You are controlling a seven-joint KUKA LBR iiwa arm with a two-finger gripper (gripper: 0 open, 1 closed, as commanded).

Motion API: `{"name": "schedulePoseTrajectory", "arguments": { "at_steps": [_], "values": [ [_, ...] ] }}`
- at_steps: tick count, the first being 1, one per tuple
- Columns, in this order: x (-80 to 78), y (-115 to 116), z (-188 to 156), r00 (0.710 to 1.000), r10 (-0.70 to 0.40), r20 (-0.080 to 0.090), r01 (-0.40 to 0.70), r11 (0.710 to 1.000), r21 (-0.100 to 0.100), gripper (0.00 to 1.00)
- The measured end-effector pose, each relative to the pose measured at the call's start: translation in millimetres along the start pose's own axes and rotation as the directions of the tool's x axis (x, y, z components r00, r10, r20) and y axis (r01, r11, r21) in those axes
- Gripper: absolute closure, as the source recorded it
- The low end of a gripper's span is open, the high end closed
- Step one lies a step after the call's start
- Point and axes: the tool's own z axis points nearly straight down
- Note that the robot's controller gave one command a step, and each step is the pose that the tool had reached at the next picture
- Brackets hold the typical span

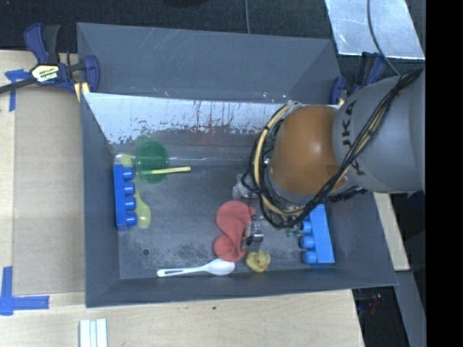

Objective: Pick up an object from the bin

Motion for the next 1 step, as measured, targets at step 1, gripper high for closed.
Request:
{"name": "schedulePoseTrajectory", "arguments": {
  "at_steps": [1],
  "values": [
    [-25.2, 29.2, 28.4, 1.000, 0.004, -0.006, -0.004, 1.000, -0.003, 1.00]
  ]
}}
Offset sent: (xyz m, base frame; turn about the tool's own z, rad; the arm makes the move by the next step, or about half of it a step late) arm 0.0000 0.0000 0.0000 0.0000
